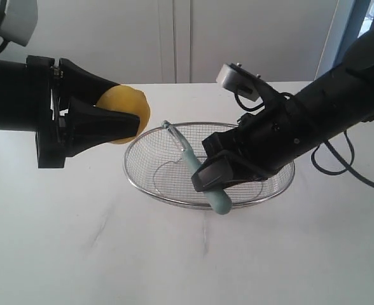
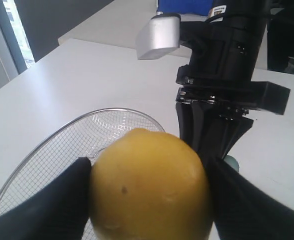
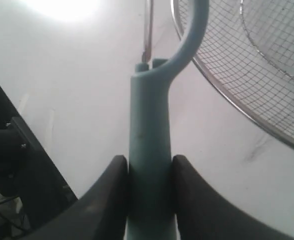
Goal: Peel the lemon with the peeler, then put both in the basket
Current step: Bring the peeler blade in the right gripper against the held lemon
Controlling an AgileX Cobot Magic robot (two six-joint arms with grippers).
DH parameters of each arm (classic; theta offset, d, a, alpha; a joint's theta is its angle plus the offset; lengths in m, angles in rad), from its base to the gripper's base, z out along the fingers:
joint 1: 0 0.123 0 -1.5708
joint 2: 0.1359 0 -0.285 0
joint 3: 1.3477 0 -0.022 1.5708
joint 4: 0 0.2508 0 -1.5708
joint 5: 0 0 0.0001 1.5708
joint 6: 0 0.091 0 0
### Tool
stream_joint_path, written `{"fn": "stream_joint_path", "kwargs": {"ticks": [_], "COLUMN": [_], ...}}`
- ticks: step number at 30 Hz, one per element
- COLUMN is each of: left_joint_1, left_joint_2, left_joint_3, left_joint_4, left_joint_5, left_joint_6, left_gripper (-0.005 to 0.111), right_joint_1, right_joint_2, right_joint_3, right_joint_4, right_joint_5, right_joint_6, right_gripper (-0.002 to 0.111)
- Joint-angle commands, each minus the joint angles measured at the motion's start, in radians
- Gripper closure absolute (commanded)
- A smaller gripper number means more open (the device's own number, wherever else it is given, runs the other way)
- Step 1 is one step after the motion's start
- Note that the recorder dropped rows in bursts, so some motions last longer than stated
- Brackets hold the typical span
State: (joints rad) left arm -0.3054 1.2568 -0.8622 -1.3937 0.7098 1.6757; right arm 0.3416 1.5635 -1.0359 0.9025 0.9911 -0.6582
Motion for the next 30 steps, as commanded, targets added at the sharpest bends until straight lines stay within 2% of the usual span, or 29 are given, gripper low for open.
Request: {"fn": "stream_joint_path", "kwargs": {"ticks": [1, 9, 15, 21, 26, 30], "left_joint_1": [0.004, 0.004, 0.004, 0.004, 0.004, 0.004], "left_joint_2": [-0.011, -0.010, -0.010, -0.010, -0.010, -0.010], "left_joint_3": [0.004, 0.004, 0.004, 0.004, 0.004, 0.004], "left_joint_4": [-0.040, -0.040, 0.013, 0.013, 0.017, 0.089], "left_joint_5": [0.012, -0.028, -0.114, -0.111, -0.114, -0.165], "left_joint_6": [0.004, 0.006, 0.004, 0.004, 0.006, 0.005], "left_gripper": [0.107, 0.107, 0.107, 0.107, 0.107, 0.107], "right_joint_1": [0.008, 0.095, 0.166, 0.252, 0.278, 0.278], "right_joint_2": [-0.002, -0.002, -0.002, -0.002, -0.002, -0.002], "right_joint_3": [-0.009, -0.009, 0.001, 0.013, 0.013, 0.013], "right_joint_4": [0.047, 0.049, 0.049, 0.079, 0.094, 0.094], "right_joint_5": [0.020, -0.011, -0.174, -0.289, -0.302, -0.311], "right_joint_6": [-0.018, 0.065, 0.162, 0.196, 0.238, 0.263], "right_gripper": [0.108, 0.108, 0.108, 0.108, 0.108, 0.108]}}
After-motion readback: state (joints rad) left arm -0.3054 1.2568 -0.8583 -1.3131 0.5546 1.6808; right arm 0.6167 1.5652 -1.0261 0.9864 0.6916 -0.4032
